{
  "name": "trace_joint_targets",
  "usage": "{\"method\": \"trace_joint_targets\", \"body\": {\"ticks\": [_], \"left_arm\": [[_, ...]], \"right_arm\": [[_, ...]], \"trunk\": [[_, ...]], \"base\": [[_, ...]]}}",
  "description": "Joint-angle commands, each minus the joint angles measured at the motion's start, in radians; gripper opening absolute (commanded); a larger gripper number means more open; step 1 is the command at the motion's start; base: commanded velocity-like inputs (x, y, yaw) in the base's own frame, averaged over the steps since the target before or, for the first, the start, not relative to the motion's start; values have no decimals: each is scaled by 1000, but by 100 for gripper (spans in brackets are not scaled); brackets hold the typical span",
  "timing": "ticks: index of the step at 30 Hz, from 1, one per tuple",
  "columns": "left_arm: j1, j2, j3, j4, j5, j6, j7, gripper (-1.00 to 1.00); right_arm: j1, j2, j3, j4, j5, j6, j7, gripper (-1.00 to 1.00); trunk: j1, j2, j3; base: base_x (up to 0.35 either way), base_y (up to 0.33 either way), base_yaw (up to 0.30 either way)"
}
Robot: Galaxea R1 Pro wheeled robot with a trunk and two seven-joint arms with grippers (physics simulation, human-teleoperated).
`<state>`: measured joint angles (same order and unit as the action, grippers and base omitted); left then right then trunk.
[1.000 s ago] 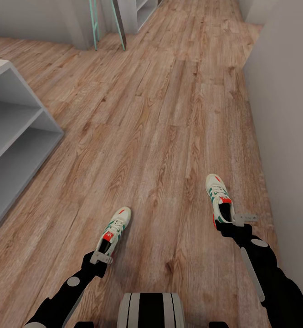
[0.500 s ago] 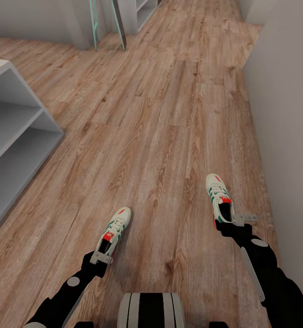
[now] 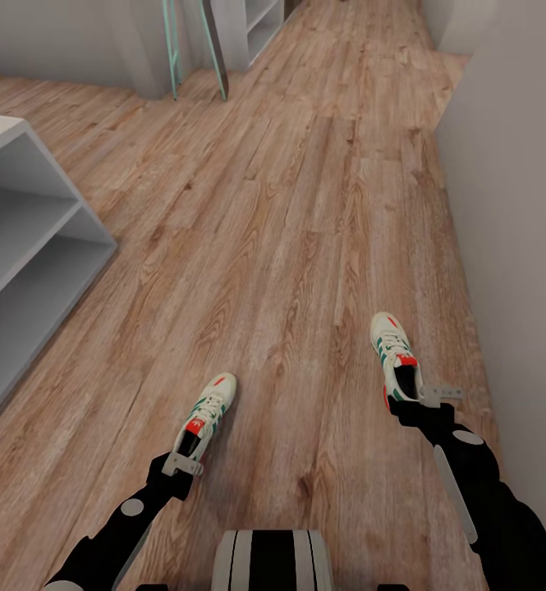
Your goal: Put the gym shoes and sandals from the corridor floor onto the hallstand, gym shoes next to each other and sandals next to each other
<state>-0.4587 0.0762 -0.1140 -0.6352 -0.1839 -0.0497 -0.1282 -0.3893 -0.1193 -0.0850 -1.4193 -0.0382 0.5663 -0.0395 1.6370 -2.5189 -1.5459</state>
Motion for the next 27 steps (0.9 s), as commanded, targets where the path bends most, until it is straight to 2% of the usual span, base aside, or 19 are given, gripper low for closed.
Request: {"method": "trace_joint_targets", "body": {"ticks": [1, 11, 27], "left_arm": [[0, 1, -1, 0, -11, -4, 1, -100], [0, 1, -2, -1, -11, -5, 1, -100], [-1, 1, 5, -3, -10, -4, 2, -100]], "right_arm": [[0, 0, 1, -1, -5, 5, -3, -100], [0, 0, 1, -1, -5, 5, -3, -100], [0, 0, 1, 2, -4, 4, -3, -100]], "trunk": [[0, 0, 1], [0, 0, 17], [-7, 4, 103]], "base": [[0, 0, 0], [0, 0, 0], [0, 0, 0]]}}
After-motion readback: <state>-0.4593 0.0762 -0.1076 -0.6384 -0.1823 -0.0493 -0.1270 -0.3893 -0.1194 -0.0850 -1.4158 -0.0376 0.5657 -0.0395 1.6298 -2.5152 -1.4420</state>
